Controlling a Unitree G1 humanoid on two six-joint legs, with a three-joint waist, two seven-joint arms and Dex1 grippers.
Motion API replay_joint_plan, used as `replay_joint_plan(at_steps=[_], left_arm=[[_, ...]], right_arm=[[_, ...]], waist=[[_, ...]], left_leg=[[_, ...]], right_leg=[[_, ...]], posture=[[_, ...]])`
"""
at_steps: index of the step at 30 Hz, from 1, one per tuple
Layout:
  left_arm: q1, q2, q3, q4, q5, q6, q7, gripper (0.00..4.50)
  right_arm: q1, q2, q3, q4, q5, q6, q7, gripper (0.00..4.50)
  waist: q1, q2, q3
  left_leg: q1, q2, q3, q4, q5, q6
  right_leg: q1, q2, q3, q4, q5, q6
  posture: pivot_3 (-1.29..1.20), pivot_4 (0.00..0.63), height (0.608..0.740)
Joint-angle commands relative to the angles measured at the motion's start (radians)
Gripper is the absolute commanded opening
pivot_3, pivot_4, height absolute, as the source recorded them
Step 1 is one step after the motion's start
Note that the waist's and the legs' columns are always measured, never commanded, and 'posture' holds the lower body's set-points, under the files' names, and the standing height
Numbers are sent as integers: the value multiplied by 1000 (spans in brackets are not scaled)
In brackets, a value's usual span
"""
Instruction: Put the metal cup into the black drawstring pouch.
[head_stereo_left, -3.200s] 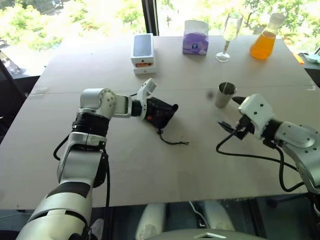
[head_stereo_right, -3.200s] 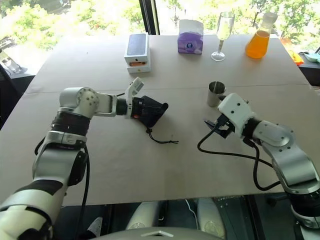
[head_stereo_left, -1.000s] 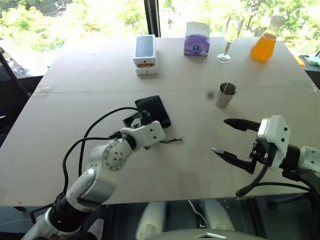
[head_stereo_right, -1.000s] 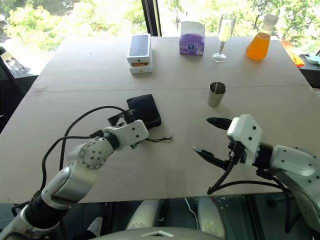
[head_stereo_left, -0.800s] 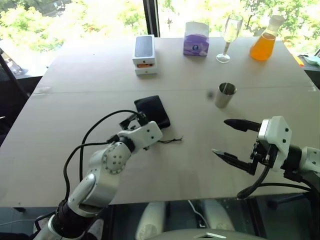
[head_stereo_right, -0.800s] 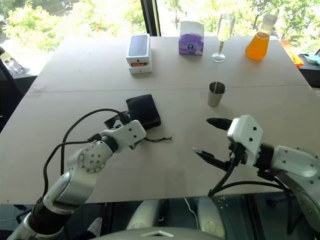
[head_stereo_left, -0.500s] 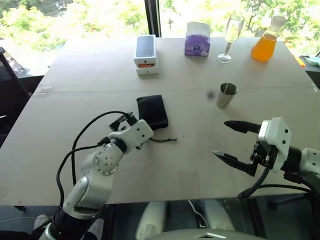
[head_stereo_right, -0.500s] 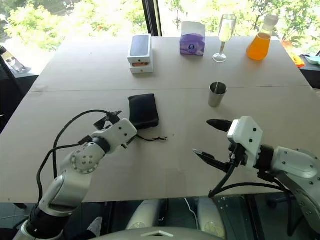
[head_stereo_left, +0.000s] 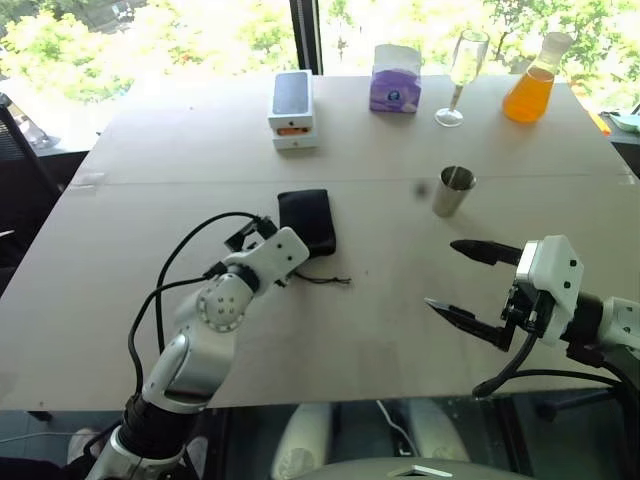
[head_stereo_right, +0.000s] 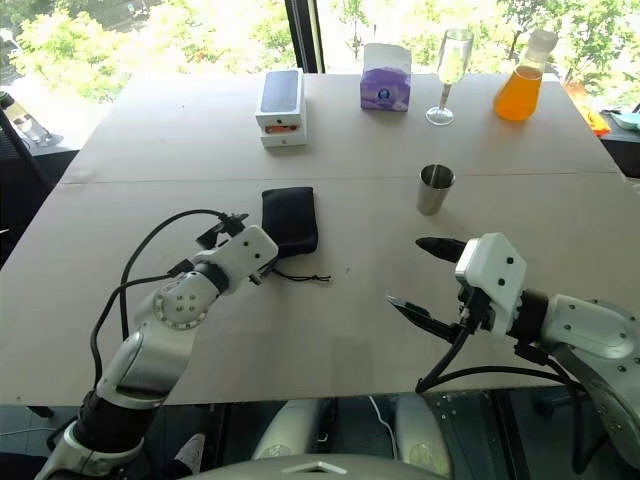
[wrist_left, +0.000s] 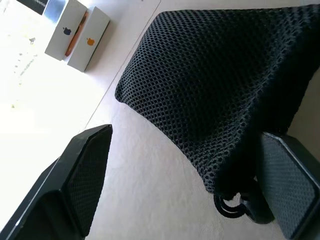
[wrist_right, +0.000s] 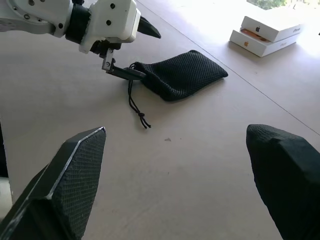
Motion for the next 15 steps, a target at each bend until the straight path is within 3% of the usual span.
replay_joint_plan(at_steps=[1, 4, 12, 15], left_arm=[[-38, -9, -35, 22, 24, -32, -3, 4316], [-71, -9, -62, 54, 22, -62, -25, 3639], [-155, 31, -141, 182, 3, -152, -161, 60], [-200, -15, -117, 221, -82, -100, -234, 60]], right_arm=[[2, 3, -10, -29, 1, -19, -5, 4500], [1, 3, -8, -29, -1, -20, -7, 4500], [-7, 9, 4, -25, -20, -25, -16, 4500], [-16, 11, 15, -20, -39, -28, -23, 4500]], waist=[[0, 0, 0], [0, 0, 0], [-1, 0, 0], [0, 0, -1]], left_leg=[[0, 0, 0, 0, 0, 0], [0, 0, 0, 0, 0, 0], [0, 0, 0, 0, 0, 0], [0, 0, 0, 0, 0, 0]], right_leg=[[0, 0, 0, 0, 0, 0], [0, 0, 0, 0, 0, 0], [0, 0, 0, 0, 0, 0], [0, 0, -3, 0, 0, 0]], posture=[[0, 150, 740], [0, 150, 740], [0, 150, 740], [0, 150, 740]])
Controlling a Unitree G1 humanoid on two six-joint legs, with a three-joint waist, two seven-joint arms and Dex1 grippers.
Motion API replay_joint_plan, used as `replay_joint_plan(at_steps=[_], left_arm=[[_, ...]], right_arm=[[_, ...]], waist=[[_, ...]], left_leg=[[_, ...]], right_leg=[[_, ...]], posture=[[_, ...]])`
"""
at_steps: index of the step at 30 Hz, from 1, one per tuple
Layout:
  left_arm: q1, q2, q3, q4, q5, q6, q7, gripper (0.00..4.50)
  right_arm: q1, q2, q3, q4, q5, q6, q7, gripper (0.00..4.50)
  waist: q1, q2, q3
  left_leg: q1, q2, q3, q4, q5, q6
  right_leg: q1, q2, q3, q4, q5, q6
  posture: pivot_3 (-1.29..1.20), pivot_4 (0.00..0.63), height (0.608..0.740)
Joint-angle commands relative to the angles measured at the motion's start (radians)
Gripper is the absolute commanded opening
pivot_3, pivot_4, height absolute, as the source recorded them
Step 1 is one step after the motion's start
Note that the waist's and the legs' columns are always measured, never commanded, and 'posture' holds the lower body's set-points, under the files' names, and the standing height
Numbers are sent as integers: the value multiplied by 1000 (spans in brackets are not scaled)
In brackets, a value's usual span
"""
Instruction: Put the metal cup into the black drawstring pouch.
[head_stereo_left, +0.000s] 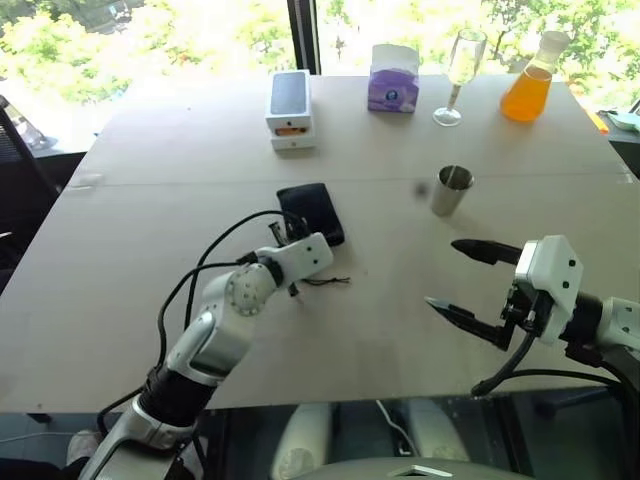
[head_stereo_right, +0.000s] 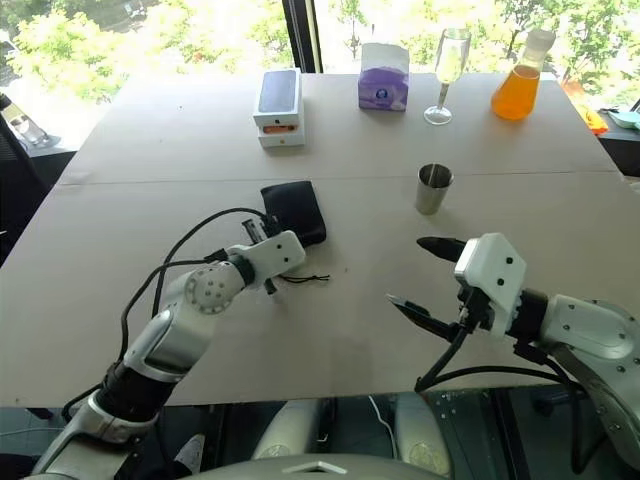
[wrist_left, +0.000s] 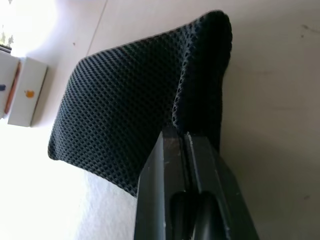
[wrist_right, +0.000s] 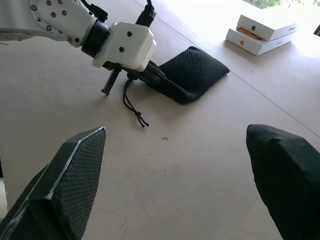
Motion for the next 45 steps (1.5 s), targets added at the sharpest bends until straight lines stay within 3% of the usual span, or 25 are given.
replay_joint_plan(at_steps=[1, 4, 6, 11, 14, 19, 23, 33, 38, 41, 43, 44, 45], left_arm=[[-42, -68, 43, 23, -124, 91, -88, 60], [-118, -187, 162, 25, -339, 431, -199, 60], [-222, -249, 276, 35, -515, 750, -283, 60], [-429, -366, 503, 169, -659, 1133, -236, 60], [-483, -415, 585, 259, -698, 1165, -160, 60], [-493, -434, 591, 287, -736, 1165, -60, 60], [-491, -450, 598, 280, -731, 1159, 22, 60], [-419, -455, 640, 192, -747, 1164, 159, 60], [-414, -478, 677, 169, -759, 1165, 204, 0], [-409, -485, 697, 162, -769, 1165, 224, 0], [-405, -487, 703, 160, -773, 1165, 231, 0], [-405, -489, 708, 161, -774, 1165, 235, 0], [-406, -493, 715, 163, -776, 1165, 239, 0]], right_arm=[[-16, 3, 6, -18, -26, -26, -14, 4500], [-39, -2, 23, -6, -57, -10, -36, 4500], [-88, -52, 46, 7, -102, 58, -64, 4500], [-325, -104, 101, 181, -131, 198, -82, 4500], [-482, -124, 200, 356, -209, 218, -47, 4500], [-715, -119, 393, 636, -373, 134, 69, 4500], [-869, -55, 508, 879, -492, 22, 150, 4500], [-1066, 77, 588, 1207, -643, -144, 305, 4500], [-1127, 145, 631, 1392, -728, -257, 362, 2841], [-1153, 170, 630, 1486, -766, -322, 373, 1541], [-1152, 166, 607, 1486, -764, -327, 384, 407], [-1146, 158, 589, 1465, -755, -312, 390, 70], [-1137, 150, 574, 1441, -746, -296, 397, 70]], waist=[[2, 0, 0], [5, 0, 0], [3, 0, 0], [-13, -1, 1], [-23, 0, 0], [-32, 0, 1], [-32, -1, 1], [-29, 0, 1], [-31, 0, 1], [-30, 0, 1], [-30, 0, 1], [-31, 0, 1], [-31, 0, 1]], left_leg=[[0, 0, 0, 0, 0, 0], [-1, 0, -1, 2, 0, 0], [-2, -1, -2, 5, 0, 0], [-1, -1, -2, 12, 1, -1], [1, -1, -3, 13, 1, -1], [-2, 0, -2, 13, 3, -5], [-2, -1, 0, 12, 3, -5], [-2, -1, 1, 10, 3, -5], [-2, -1, 1, 11, 3, -5], [-2, -1, 1, 10, 3, -6], [-2, -1, 1, 10, 3, -6], [-2, -1, 1, 10, 3, -6], [-2, -1, 1, 10, 3, -6]], right_leg=[[0, 0, -1, 0, 0, 0], [1, 0, -3, 0, 0, 0], [1, 2, -5, 1, 0, 0], [1, 4, -5, 9, 0, 0], [1, 3, -5, 12, 0, 0], [-1, 1, -3, 12, 0, 0], [-3, 0, -1, 10, 0, 0], [-5, -1, 1, 10, 0, 0], [-5, -1, 1, 11, 0, 0], [-5, -1, 1, 11, 0, 0], [-5, -1, 1, 10, 0, 0], [-5, -1, 1, 10, 0, 0], [-5, -1, 1, 10, 0, 0]], posture=[[0, 150, 740], [0, 150, 740], [0, 150, 740], [0, 150, 740], [0, 150, 740], [0, 150, 740], [0, 150, 740], [0, 150, 740], [0, 150, 740], [0, 150, 740], [0, 150, 740], [0, 150, 740], [0, 150, 740]])
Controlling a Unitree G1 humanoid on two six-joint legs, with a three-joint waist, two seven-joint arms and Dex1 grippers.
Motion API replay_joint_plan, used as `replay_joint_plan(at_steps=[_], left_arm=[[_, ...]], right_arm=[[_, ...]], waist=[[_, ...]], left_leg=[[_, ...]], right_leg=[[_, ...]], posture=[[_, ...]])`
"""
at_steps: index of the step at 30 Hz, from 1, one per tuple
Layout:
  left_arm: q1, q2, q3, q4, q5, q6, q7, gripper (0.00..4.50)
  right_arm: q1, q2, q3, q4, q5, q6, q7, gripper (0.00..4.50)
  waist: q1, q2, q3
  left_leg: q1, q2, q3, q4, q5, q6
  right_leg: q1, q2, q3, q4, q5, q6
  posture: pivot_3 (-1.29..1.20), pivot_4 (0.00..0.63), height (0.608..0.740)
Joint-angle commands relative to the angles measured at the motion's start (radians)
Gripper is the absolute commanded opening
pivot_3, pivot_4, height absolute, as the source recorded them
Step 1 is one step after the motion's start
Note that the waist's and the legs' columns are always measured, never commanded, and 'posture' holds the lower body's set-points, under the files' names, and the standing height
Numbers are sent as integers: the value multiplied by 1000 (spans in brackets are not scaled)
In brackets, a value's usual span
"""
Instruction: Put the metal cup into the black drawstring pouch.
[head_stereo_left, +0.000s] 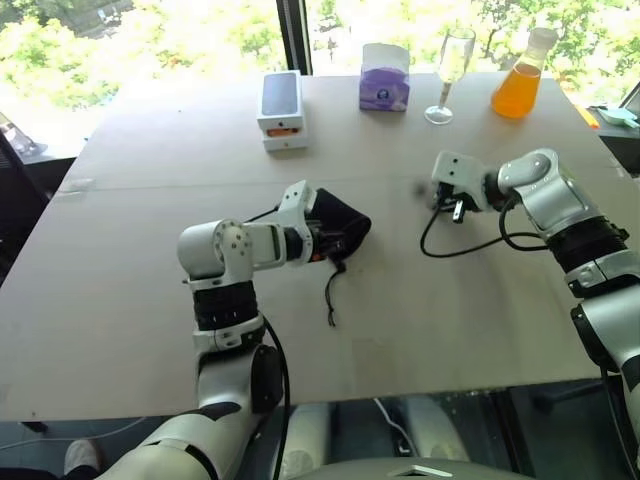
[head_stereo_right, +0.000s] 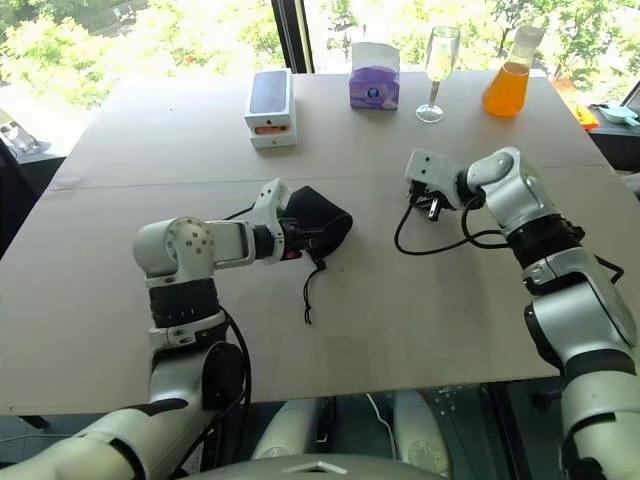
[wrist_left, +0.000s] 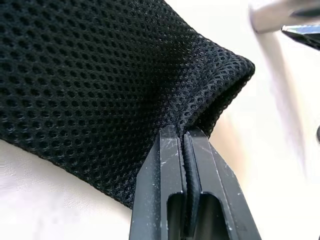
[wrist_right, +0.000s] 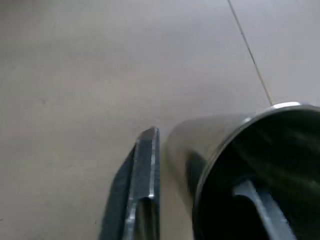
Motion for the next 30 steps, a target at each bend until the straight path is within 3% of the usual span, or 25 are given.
replay_joint_plan(at_steps=[1, 5, 8, 12, 19, 30], left_arm=[[-8, -14, 28, -34, -30, 2, 14, 0], [-39, -32, 59, 16, -40, -7, 27, 0], [-74, -39, 73, 66, -49, -16, 30, 0], [-125, -37, 69, 117, -79, -8, 12, 0], [-151, -16, 36, 128, -180, 2, -31, 0], [-122, 18, 15, 84, -339, 2, -8, 0]], right_arm=[[-1, -43, -96, -111, 38, 42, 32, 70], [192, -63, -312, -520, 267, 344, 28, 70], [352, 39, -456, -839, 426, 566, -104, 70], [493, 224, -479, -1078, 520, 685, -275, 70], [545, 377, -433, -1065, 508, 663, -458, 70], [627, 402, -385, -988, 519, 591, -495, 70]], waist=[[1, 0, 0], [13, 0, 0], [13, 0, 0], [11, 0, 0], [11, 0, 0], [2, 0, 0]], left_leg=[[0, 0, 0, 0, 0, 0], [-1, 0, -2, -1, 0, 0], [-2, 0, -3, -2, 0, 0], [-1, 0, -4, -2, 0, 0], [1, -1, -1, -3, 0, 0], [1, -1, -1, -4, 0, -1]], right_leg=[[0, 0, 0, 0, 0, 0], [0, 0, -1, -1, 0, 0], [0, -1, 0, -2, 0, 0], [0, 0, 1, 0, 0, 0], [-1, -1, 3, 2, 0, 1], [-2, 0, 4, 1, 0, 1]], posture=[[0, 150, 740], [0, 150, 740], [0, 150, 740], [0, 150, 740], [0, 150, 740], [0, 150, 740]])
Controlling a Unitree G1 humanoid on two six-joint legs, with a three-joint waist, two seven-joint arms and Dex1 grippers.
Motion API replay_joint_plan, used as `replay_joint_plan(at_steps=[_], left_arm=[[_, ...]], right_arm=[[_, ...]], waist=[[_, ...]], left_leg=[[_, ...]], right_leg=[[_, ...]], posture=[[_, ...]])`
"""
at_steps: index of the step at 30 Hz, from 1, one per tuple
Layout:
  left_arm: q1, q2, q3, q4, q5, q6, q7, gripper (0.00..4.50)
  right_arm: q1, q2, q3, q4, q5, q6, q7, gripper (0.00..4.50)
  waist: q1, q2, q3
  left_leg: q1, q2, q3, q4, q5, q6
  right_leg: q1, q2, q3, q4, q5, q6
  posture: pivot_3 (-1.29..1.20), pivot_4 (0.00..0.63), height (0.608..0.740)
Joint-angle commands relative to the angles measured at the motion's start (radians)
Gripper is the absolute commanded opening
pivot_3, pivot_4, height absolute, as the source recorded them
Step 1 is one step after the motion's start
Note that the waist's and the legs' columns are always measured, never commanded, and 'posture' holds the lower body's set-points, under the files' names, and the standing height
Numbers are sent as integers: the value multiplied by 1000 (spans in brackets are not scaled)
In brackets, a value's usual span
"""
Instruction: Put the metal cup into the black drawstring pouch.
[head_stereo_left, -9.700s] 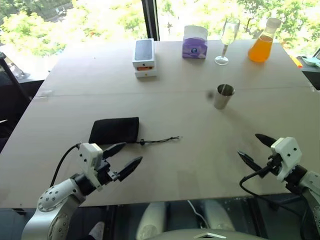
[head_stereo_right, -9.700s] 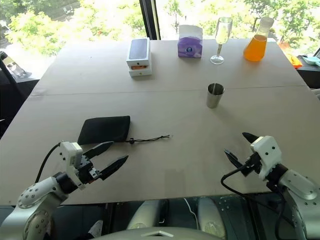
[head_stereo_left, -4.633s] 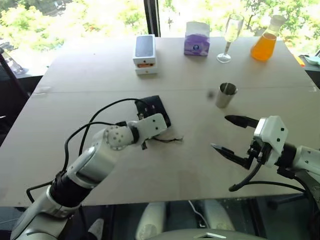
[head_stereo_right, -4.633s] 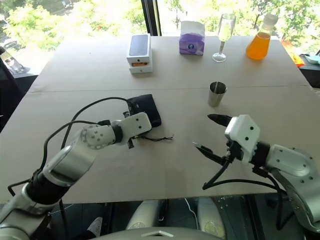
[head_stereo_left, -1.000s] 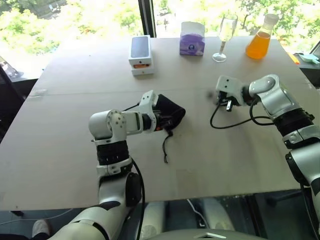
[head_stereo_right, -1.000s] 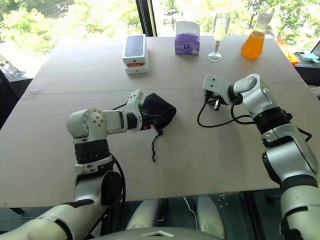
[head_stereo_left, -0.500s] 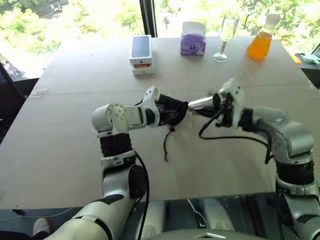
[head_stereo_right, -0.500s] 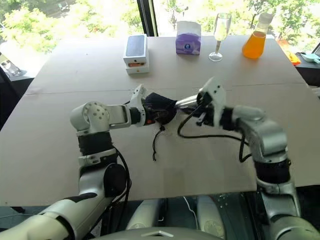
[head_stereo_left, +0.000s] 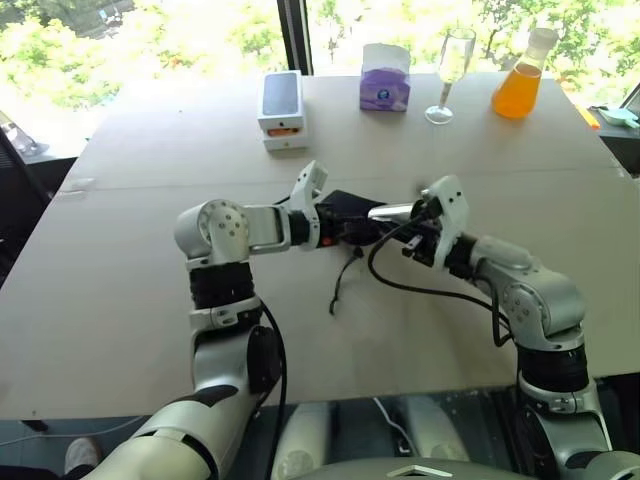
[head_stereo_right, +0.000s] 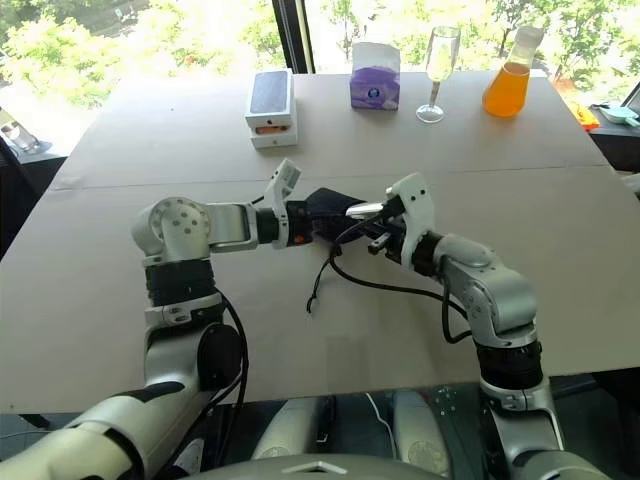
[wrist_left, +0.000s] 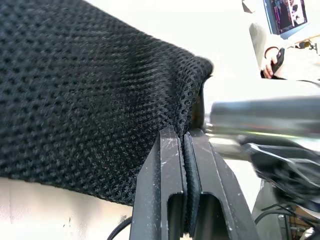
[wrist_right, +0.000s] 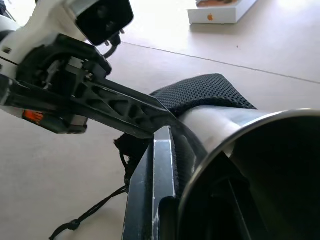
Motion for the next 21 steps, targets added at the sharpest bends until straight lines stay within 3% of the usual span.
replay_joint_plan(at_steps=[1, 16, 21], left_arm=[[-18, -11, -4, -53, -94, 2, -2, 0], [-54, -32, 56, -46, -287, 2, 100, 0], [-61, -27, 60, -27, -388, 2, 125, 0]], right_arm=[[11, 11, 36, 3, 15, -34, 2, 70], [-23, 93, 106, 115, 30, -270, 100, 70], [-55, 114, 145, 195, -60, -424, 84, 70]], waist=[[-1, 0, 0], [-5, 0, 0], [-7, 0, 0]], left_leg=[[0, 0, 0, 0, 0, 0], [0, 0, 2, -1, 0, 0], [0, 0, 2, -1, 0, 0]], right_leg=[[0, 0, 0, 0, 0, 0], [-2, 0, 1, 0, 0, 0], [-2, 1, 1, 0, 0, 0]], posture=[[0, 150, 740], [0, 150, 740], [0, 150, 740]])
